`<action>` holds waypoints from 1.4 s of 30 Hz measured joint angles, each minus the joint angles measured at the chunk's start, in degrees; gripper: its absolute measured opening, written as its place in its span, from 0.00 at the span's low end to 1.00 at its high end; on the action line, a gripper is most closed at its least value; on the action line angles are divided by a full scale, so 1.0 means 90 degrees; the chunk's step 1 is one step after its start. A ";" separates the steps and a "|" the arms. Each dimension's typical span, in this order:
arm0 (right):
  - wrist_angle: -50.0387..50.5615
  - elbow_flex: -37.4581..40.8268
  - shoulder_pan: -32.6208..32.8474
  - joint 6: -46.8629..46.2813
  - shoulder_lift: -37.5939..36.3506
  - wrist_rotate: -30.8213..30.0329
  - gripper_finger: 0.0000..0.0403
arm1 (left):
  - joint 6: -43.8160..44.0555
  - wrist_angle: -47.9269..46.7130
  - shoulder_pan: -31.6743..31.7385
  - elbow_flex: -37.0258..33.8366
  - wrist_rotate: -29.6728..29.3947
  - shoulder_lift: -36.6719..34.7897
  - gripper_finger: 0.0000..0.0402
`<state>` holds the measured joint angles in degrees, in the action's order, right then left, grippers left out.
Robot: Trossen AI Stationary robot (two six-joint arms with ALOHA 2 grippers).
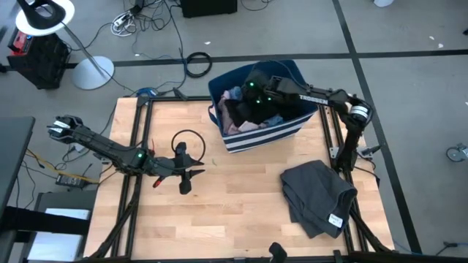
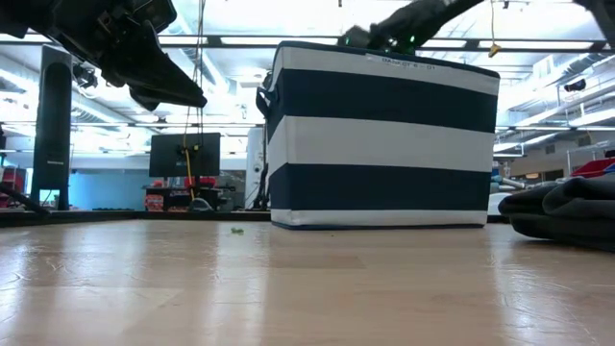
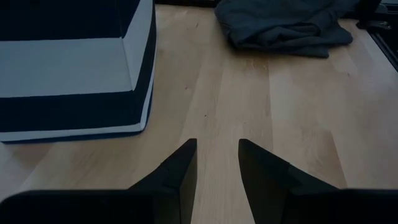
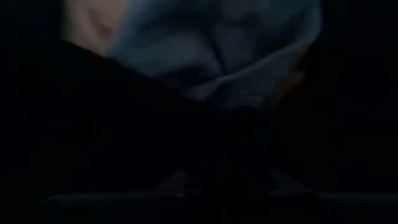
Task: Sort clothes
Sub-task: Put the black shirt in the blue laundry bin organizer, then put the gray shorts in the blue laundry bin organizer
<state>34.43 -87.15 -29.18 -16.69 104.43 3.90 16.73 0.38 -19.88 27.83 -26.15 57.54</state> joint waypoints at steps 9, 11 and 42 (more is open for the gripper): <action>0.0323 -0.0040 -0.0071 -0.0028 0.0994 0.0117 0.12 | -0.0151 -0.0002 0.0000 0.0000 -0.0005 -0.0002 0.30; 0.0324 -0.0038 -0.0074 -0.0020 0.1045 0.0198 0.12 | -0.0153 -0.0002 0.0000 0.0000 -0.0005 -0.0002 0.30; 0.1355 0.0023 -0.0033 0.0221 -0.2817 -0.0002 0.38 | -0.0164 0.0012 0.0000 0.0000 -0.0005 0.0000 0.30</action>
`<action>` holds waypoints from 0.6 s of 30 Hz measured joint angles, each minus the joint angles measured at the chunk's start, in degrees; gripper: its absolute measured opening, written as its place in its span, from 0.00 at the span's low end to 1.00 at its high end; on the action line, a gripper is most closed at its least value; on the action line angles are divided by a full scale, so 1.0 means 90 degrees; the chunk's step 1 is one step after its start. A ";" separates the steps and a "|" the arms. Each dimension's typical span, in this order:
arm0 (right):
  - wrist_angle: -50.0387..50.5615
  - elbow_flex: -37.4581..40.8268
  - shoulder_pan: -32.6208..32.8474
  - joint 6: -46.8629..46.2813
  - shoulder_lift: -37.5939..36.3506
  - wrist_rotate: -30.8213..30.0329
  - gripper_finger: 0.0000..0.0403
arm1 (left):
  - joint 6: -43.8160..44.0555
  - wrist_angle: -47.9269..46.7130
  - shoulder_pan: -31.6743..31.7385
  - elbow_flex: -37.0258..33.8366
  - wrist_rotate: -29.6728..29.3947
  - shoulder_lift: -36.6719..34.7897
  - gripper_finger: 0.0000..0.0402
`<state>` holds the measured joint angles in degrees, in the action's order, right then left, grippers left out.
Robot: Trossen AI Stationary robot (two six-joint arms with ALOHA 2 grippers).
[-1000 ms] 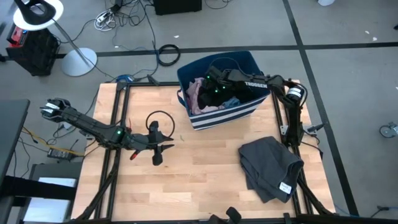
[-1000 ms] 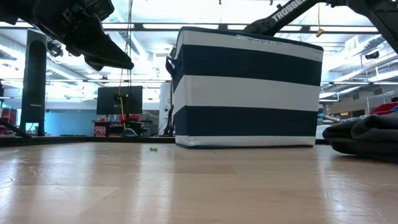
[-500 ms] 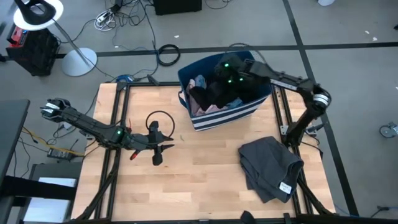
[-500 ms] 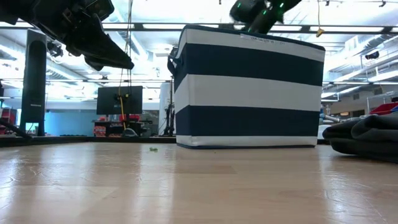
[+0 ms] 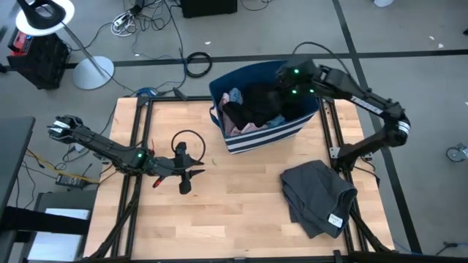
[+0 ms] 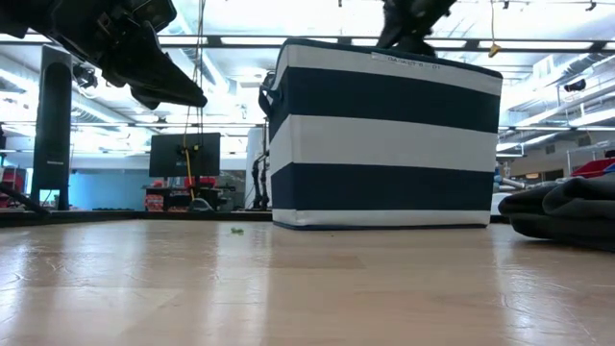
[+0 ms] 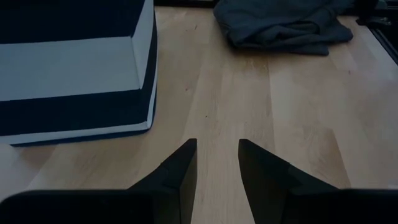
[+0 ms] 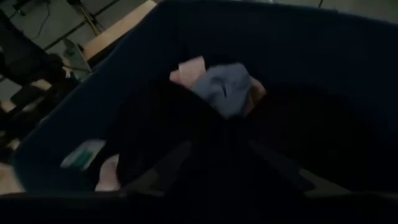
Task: Sort clothes
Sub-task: Put the gray shorts in the blue laundry bin organizer
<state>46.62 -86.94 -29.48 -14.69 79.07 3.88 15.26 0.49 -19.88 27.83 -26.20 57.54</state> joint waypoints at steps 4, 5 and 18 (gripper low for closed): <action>0.0701 -0.0005 0.0120 -0.0108 -0.0392 -0.0013 0.38 | 0.0001 0.0000 0.0000 -0.0002 0.0000 0.0000 0.30; 0.0879 -0.0005 0.0168 -0.0171 -0.0485 -0.0058 0.38 | 0.0001 0.0002 0.0000 0.0000 0.0000 -0.0002 0.30; 0.2615 -0.0005 0.2126 -0.1626 -0.1751 -0.2054 0.38 | 0.0001 0.0000 0.0000 0.0000 0.0000 -0.0001 0.30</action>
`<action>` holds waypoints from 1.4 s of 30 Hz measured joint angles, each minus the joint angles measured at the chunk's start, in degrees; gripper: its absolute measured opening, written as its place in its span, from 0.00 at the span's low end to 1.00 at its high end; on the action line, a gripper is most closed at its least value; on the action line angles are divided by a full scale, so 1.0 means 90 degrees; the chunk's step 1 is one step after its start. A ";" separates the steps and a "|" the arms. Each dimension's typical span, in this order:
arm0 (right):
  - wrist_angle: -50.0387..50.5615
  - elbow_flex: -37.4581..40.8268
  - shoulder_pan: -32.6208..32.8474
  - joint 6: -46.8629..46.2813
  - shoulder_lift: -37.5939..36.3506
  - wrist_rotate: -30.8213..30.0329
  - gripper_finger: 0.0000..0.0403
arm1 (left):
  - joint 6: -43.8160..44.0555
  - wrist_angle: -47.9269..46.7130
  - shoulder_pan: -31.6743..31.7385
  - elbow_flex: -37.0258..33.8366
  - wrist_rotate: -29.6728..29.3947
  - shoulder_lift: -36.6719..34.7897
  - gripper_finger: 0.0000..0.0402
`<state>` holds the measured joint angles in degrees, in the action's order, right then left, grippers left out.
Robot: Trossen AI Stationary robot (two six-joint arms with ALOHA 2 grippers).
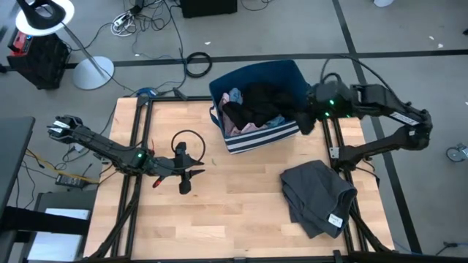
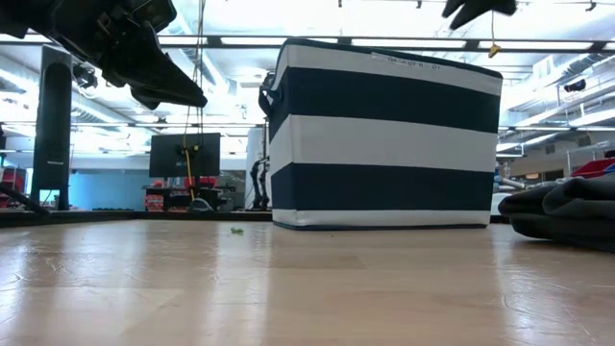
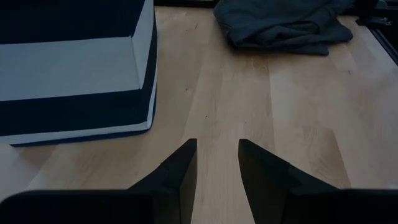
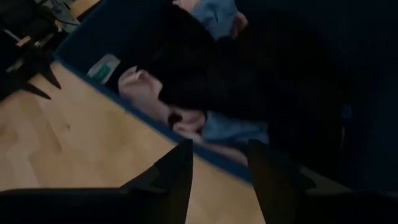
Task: Sort clothes
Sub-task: Put the gray shorts in the blue laundry bin organizer
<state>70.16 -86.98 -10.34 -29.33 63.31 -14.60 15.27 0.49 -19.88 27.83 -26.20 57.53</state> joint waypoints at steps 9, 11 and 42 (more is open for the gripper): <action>0.0546 0.0852 0.1871 -0.1916 -0.0628 -0.1148 0.38 | 0.0000 0.0000 0.0000 0.0000 0.0000 0.0001 0.30; 0.0555 0.1117 0.2237 -0.2322 -0.0695 -0.1284 0.38 | 0.0000 0.0000 0.0000 0.0000 0.0000 0.0000 0.30; 0.0550 0.3589 0.5725 -0.6387 -0.0027 -0.1448 0.38 | 0.0000 0.0002 0.0000 0.0000 0.0002 -0.0001 0.30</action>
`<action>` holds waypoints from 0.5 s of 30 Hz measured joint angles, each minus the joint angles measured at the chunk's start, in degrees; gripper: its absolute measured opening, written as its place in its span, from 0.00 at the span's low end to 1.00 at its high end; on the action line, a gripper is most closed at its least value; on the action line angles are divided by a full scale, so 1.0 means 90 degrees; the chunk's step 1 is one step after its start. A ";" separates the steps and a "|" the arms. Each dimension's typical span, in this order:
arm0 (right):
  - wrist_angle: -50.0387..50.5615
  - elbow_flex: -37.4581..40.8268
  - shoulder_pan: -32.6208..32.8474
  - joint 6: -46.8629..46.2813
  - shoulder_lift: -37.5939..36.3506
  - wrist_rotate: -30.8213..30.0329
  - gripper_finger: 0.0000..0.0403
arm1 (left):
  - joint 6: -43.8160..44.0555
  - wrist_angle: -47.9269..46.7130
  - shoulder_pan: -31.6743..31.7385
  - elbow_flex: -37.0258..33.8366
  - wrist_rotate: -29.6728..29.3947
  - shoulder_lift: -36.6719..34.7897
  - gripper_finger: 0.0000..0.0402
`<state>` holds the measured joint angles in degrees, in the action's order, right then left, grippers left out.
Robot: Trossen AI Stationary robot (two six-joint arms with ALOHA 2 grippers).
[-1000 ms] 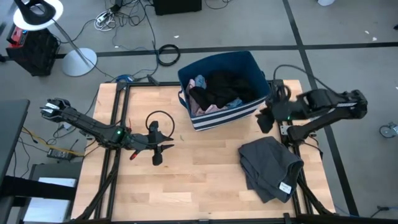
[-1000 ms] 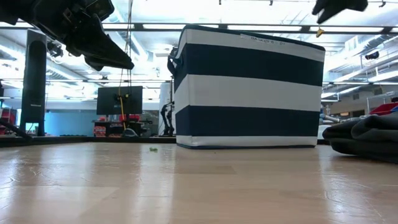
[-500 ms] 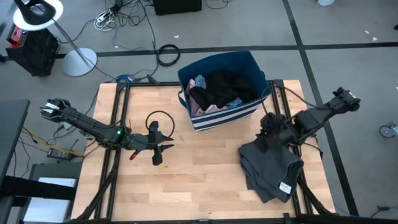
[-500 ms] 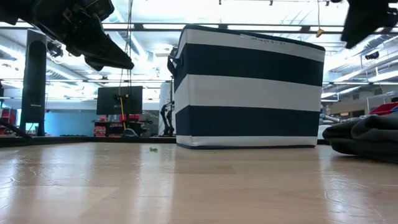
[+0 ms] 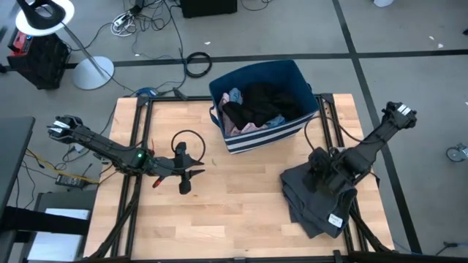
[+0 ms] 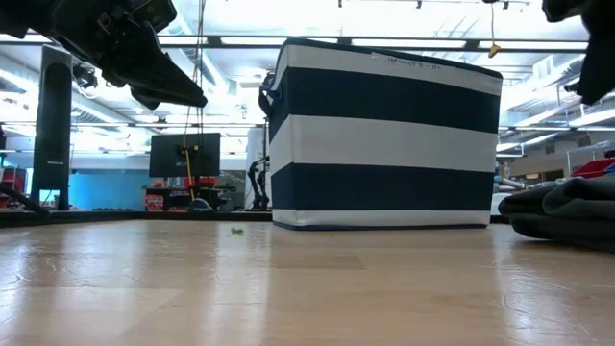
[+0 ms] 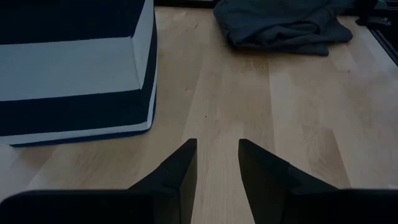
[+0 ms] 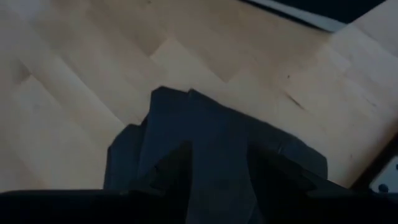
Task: Sort clothes
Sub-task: Put the gray shorts in the blue laundry bin organizer
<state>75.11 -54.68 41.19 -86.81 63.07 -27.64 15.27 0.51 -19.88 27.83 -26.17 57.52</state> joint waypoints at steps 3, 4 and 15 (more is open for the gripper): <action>-0.0002 0.0044 0.0164 -0.0167 0.0099 0.0011 0.38 | 0.0000 0.0000 0.0000 0.0000 0.0000 0.0001 0.30; -0.0005 0.0062 0.0206 -0.0238 0.0138 0.0036 0.38 | 0.0000 0.0000 0.0000 0.0000 0.0000 0.0002 0.30; -0.0261 0.0502 0.0335 -0.0495 0.0918 0.0555 0.38 | 0.0000 0.0000 0.0000 -0.0001 0.0000 0.0000 0.30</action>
<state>72.77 -50.17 44.21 -91.27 71.33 -22.64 15.27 0.52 -19.88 27.82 -26.17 57.52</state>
